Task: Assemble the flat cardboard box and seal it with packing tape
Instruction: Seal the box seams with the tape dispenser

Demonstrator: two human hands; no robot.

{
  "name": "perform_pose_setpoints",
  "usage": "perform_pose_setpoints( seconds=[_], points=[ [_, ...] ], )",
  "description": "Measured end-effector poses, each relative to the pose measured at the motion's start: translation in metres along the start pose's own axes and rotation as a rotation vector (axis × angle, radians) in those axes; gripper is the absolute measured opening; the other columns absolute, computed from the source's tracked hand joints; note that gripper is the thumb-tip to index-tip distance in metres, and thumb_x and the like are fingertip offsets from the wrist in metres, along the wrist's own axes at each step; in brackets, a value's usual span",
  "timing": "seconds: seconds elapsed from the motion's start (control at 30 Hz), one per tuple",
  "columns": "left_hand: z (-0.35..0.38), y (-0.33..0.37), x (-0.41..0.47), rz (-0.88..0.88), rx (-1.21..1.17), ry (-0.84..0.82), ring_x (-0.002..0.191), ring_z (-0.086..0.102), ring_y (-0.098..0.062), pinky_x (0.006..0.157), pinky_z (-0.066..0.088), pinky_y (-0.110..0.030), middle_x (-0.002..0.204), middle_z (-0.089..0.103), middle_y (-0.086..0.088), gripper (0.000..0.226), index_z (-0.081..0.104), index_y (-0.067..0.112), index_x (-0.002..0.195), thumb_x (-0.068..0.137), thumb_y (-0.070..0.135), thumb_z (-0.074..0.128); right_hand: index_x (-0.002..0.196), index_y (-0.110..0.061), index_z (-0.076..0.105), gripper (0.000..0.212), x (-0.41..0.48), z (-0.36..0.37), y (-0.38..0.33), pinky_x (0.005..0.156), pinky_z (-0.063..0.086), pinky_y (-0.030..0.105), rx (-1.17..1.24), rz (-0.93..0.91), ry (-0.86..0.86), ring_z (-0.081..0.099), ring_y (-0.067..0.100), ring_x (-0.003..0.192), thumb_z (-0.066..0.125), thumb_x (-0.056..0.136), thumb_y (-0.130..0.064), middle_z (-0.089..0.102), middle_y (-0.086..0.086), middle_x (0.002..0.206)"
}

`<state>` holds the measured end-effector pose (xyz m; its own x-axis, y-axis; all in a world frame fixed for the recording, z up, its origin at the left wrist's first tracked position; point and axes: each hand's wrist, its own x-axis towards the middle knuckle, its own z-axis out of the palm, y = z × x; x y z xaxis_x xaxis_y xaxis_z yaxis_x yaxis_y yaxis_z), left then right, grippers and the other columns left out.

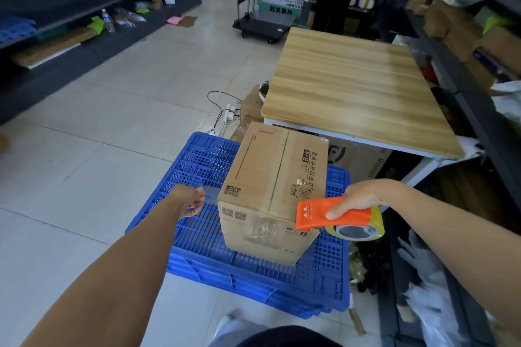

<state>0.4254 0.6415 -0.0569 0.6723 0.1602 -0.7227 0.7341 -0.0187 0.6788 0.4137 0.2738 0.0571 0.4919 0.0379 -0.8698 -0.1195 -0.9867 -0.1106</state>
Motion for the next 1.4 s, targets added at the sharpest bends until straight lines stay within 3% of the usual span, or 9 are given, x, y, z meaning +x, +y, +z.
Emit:
perform_pose_setpoints(
  seconds=[0.2, 0.5, 0.63, 0.77, 0.87, 0.97, 1.1, 1.27, 1.4],
  points=[
    [-0.006, 0.010, -0.003, 0.029, -0.069, -0.030, 0.056, 0.041, -0.014, 0.058, 0.043, -0.026, 0.067, 0.047, -0.005, 0.018, 0.055, 0.005, 0.085, 0.100, 0.008, 0.046, 0.108, -0.021, 0.067, 0.059, -0.011, -0.008, -0.011, 0.101, 0.046, 0.035, 0.004, 0.034, 0.013, 0.064, 0.016, 0.101, 0.065, 0.071, -0.067, 0.068, -0.004, 0.104],
    [-0.022, 0.003, 0.004, 0.009, -0.110, 0.009, 0.055, 0.037, -0.013, 0.057, 0.044, -0.027, 0.067, 0.045, -0.006, 0.018, 0.054, 0.005, 0.084, 0.100, 0.009, 0.046, 0.101, -0.026, 0.065, 0.051, -0.011, -0.011, -0.032, 0.102, 0.044, 0.036, -0.025, 0.031, 0.021, 0.061, 0.016, 0.100, 0.063, 0.073, -0.068, 0.064, -0.007, 0.100],
    [-0.016, -0.007, 0.011, 0.014, -0.017, 0.079, 0.053, 0.042, -0.014, 0.053, 0.043, -0.026, 0.067, 0.051, -0.007, 0.022, 0.055, 0.005, 0.078, 0.098, 0.013, 0.051, 0.091, -0.029, 0.064, 0.048, -0.002, -0.006, -0.036, 0.101, 0.045, 0.036, -0.069, 0.043, 0.019, 0.061, 0.016, 0.098, 0.066, 0.068, -0.070, 0.064, -0.007, 0.102],
    [-0.003, -0.011, 0.020, 0.000, 0.040, 0.147, 0.052, 0.042, -0.015, 0.042, 0.040, -0.023, 0.067, 0.052, -0.008, 0.027, 0.052, 0.005, 0.071, 0.097, 0.015, 0.053, 0.101, -0.026, 0.060, 0.056, 0.007, -0.001, -0.037, 0.099, 0.045, 0.035, -0.094, 0.050, 0.040, 0.058, 0.016, 0.097, 0.065, 0.068, -0.071, 0.060, -0.008, 0.102],
    [0.007, -0.018, 0.024, -0.024, 0.157, 0.175, 0.049, 0.042, -0.018, 0.048, 0.040, -0.027, 0.060, 0.048, -0.008, 0.036, 0.048, 0.007, 0.064, 0.095, 0.021, 0.056, 0.089, -0.031, 0.059, 0.041, 0.007, 0.001, -0.038, 0.096, 0.046, 0.032, -0.072, 0.030, 0.047, 0.059, 0.015, 0.095, 0.066, 0.071, -0.067, 0.059, -0.011, 0.094],
    [0.023, -0.023, 0.024, 0.018, 0.210, 0.132, 0.052, 0.049, -0.017, 0.053, 0.045, -0.028, 0.063, 0.051, -0.004, 0.029, 0.049, 0.011, 0.064, 0.092, 0.012, 0.056, 0.082, -0.035, 0.052, 0.028, 0.004, 0.002, -0.039, 0.088, 0.045, 0.029, -0.047, 0.000, 0.055, 0.056, 0.014, 0.090, 0.064, 0.078, -0.060, 0.055, -0.015, 0.086],
    [0.037, -0.021, 0.019, -0.016, 0.133, 0.110, 0.050, 0.047, -0.018, 0.047, 0.040, -0.026, 0.063, 0.053, -0.007, 0.030, 0.048, 0.008, 0.064, 0.094, 0.003, 0.047, 0.088, -0.032, 0.055, 0.035, 0.006, 0.005, -0.038, 0.086, 0.046, 0.028, -0.043, -0.010, 0.093, 0.058, 0.014, 0.090, 0.065, 0.075, -0.062, 0.058, -0.012, 0.089],
    [0.034, -0.019, 0.021, -0.064, 0.134, 0.146, 0.048, 0.047, -0.019, 0.046, 0.044, -0.026, 0.062, 0.055, -0.014, 0.020, 0.054, 0.003, 0.071, 0.089, 0.008, 0.061, 0.080, -0.031, 0.054, 0.029, 0.003, 0.004, -0.041, 0.078, 0.046, 0.025, -0.052, -0.021, 0.108, 0.057, 0.008, 0.079, 0.065, 0.078, -0.059, 0.058, -0.011, 0.086],
    [0.029, -0.029, 0.025, -0.092, 0.190, 0.176, 0.055, 0.048, -0.021, 0.051, 0.050, -0.031, 0.070, 0.054, -0.015, 0.029, 0.047, 0.008, 0.072, 0.085, 0.018, 0.070, 0.077, -0.033, 0.054, 0.028, 0.002, 0.005, -0.041, 0.082, 0.046, 0.026, -0.060, -0.016, 0.108, 0.056, 0.008, 0.078, 0.064, 0.079, -0.059, 0.057, -0.011, 0.086]
  ],
)
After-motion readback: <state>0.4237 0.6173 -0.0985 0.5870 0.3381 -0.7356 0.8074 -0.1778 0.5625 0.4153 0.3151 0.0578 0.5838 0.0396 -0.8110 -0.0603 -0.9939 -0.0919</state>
